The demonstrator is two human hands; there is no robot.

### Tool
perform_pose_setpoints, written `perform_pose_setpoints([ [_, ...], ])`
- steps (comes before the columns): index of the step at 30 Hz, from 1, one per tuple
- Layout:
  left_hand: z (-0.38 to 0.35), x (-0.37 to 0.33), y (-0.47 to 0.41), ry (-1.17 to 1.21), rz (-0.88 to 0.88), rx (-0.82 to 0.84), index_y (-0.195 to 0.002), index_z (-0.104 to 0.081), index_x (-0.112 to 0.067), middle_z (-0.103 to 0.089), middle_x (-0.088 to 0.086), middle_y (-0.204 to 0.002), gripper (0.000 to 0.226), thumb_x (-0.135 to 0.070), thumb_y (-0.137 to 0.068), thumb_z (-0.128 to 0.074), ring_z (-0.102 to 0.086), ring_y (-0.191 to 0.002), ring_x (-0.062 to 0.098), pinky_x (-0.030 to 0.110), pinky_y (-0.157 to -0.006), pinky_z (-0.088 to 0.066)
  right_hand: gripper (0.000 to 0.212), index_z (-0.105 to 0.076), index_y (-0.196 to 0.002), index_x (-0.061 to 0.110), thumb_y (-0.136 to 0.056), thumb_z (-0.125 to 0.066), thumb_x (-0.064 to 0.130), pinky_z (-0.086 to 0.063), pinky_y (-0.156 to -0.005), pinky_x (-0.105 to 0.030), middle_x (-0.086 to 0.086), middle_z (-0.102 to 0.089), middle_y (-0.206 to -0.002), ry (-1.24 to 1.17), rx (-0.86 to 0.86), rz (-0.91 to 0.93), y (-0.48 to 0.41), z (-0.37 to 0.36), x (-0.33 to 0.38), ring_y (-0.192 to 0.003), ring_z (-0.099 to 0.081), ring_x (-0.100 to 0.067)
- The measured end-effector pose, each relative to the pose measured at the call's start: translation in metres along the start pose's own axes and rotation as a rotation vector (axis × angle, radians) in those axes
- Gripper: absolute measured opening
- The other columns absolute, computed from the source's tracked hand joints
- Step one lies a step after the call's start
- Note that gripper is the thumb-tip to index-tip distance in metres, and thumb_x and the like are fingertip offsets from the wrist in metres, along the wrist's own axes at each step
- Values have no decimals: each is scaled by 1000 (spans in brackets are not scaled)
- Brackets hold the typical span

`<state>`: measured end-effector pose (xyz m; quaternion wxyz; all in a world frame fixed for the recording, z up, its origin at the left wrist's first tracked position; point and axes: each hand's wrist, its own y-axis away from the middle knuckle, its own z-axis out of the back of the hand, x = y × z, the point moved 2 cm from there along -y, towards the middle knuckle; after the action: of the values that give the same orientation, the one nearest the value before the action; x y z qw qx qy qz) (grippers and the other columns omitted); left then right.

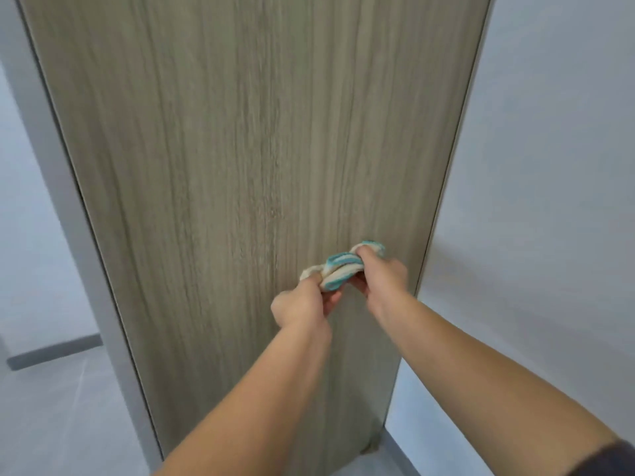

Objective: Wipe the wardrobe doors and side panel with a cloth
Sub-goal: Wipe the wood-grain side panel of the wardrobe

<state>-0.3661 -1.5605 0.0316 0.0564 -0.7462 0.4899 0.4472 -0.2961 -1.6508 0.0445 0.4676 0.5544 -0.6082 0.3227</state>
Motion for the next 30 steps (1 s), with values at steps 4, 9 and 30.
perform_pose_setpoints([
  [4,-56,-66,30,3,-123,90,-75,-56,-1,-65,17,-78,12,4,-85,-63,-62,-54,21,20,-36,-48,26,-66,-97,-3,-74,-72,6,-60,-65,-41,-19,-70,-90,-36,36,166,4,-37,83,-67,-68,-25],
  [9,-114,-133,63,-51,-279,147,-92,-66,2,-70,20,-87,9,1,-83,-63,-65,-53,22,20,-36,-45,42,-65,-96,1,-58,-74,17,-60,-69,-50,-16,-70,-90,-25,65,292,10,-76,176,-74,-71,-29],
  [30,-97,52,-20,-394,-56,-83,-96,-67,3,-56,9,-66,17,-3,-80,-67,-59,-53,23,40,-63,-60,46,-62,-104,1,-72,-75,30,-57,-79,-46,-15,-68,-102,422,-331,112,-94,55,22,-90,-67,-33],
])
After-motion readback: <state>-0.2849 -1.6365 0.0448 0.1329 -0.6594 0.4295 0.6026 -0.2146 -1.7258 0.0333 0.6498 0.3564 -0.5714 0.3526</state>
